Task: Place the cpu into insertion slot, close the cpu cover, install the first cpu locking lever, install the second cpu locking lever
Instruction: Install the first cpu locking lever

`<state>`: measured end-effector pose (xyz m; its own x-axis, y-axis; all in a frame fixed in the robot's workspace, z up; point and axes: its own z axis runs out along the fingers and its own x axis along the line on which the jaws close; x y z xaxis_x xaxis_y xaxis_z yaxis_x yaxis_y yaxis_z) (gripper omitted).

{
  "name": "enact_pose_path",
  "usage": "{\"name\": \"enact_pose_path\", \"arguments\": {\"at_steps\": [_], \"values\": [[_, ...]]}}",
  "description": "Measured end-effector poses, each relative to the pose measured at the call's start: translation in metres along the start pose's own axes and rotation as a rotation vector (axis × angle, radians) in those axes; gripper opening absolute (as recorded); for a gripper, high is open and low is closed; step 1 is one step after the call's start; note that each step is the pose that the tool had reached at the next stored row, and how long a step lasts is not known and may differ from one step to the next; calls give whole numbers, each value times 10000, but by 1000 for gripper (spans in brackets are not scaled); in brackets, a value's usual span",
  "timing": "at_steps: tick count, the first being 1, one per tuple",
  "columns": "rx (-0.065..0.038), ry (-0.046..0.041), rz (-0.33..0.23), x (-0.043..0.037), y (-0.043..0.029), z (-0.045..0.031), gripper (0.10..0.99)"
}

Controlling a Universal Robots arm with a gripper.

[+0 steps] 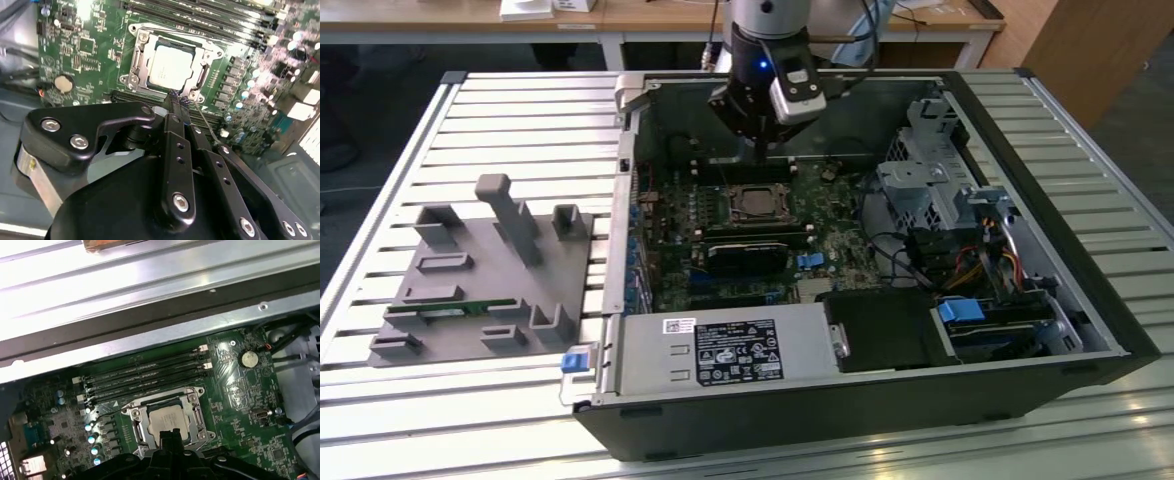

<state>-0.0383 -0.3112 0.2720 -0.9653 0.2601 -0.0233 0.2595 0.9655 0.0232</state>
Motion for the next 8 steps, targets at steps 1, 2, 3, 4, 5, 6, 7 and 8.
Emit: {"name": "enact_pose_path", "arguments": {"at_steps": [1, 2, 3, 4, 5, 6, 7, 8], "values": [[-5, 4, -155, 0, 0, 0, 118], [-8, 7, -305, 0, 0, 0, 118], [-11, 11, -454, 0, 0, 0, 118], [-14, 14, -603, 0, 0, 0, 118], [-18, 18, -766, 0, 0, 0, 118], [-23, 22, -942, 0, 0, 1, 118], [-28, 26, -1122, 0, 0, 2, 118], [-33, 30, -1308, 0, 0, 2, 118]]}}
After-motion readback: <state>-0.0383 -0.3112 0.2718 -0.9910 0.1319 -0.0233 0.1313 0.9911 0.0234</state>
